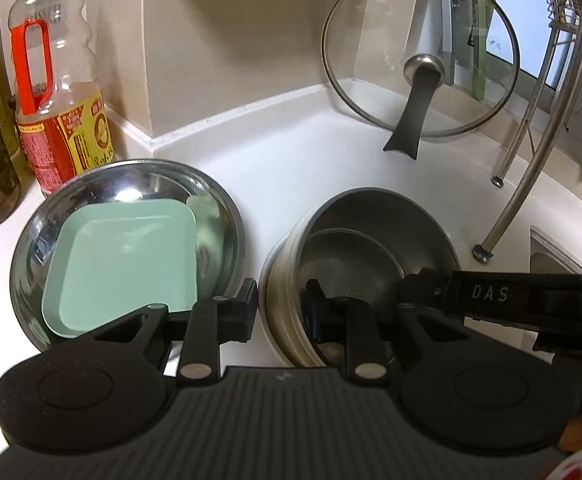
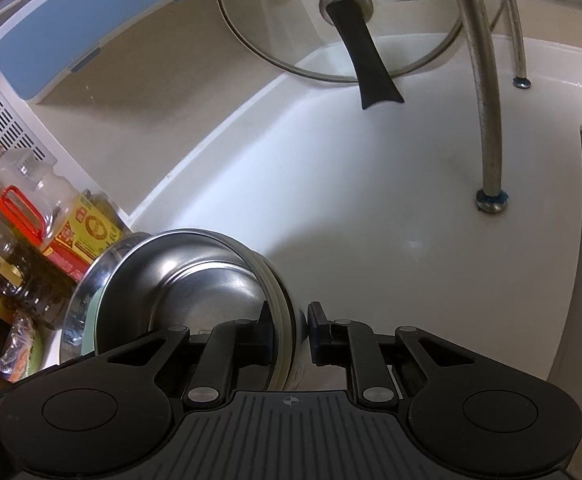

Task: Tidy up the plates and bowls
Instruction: 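Lower the stack onto the green tray with both grippers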

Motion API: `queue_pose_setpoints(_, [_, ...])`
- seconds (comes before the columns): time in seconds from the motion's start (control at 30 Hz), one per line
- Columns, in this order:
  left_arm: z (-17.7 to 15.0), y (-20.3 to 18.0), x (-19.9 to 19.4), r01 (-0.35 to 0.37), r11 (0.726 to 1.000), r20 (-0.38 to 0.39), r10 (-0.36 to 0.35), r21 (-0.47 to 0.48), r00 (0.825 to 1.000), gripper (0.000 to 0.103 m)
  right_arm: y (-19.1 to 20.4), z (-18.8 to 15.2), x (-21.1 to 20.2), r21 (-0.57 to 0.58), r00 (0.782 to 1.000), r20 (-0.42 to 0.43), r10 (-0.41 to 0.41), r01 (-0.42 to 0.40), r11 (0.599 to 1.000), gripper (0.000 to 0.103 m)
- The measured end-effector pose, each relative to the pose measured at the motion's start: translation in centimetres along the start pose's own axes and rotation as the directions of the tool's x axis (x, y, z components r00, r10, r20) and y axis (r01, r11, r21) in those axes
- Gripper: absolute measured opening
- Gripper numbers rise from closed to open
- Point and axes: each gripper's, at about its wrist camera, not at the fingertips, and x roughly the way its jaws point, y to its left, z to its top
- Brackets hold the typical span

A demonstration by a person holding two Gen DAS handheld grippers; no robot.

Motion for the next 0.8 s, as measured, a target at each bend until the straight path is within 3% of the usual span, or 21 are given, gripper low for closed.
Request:
queue_pose_setpoints(0.47, [3.4, 3.6, -2.2, -0.067, 0.995, 0.109, 0.074, -0.070, 0.991, 0.023, 5.4, 3.3, 0.9, -0.098, 0.994, 0.047, 0.096, -0.091, 0.991, 0.017])
queue_pose_setpoints(0.8, [4.2, 8.9, -2.7, -0.169, 0.972, 0.107, 0.188, -0.162, 0.976, 0.023, 10.9, 3.8, 5.0, -0.163, 0.982, -0.038, 0.184, -0.187, 0.969, 0.017])
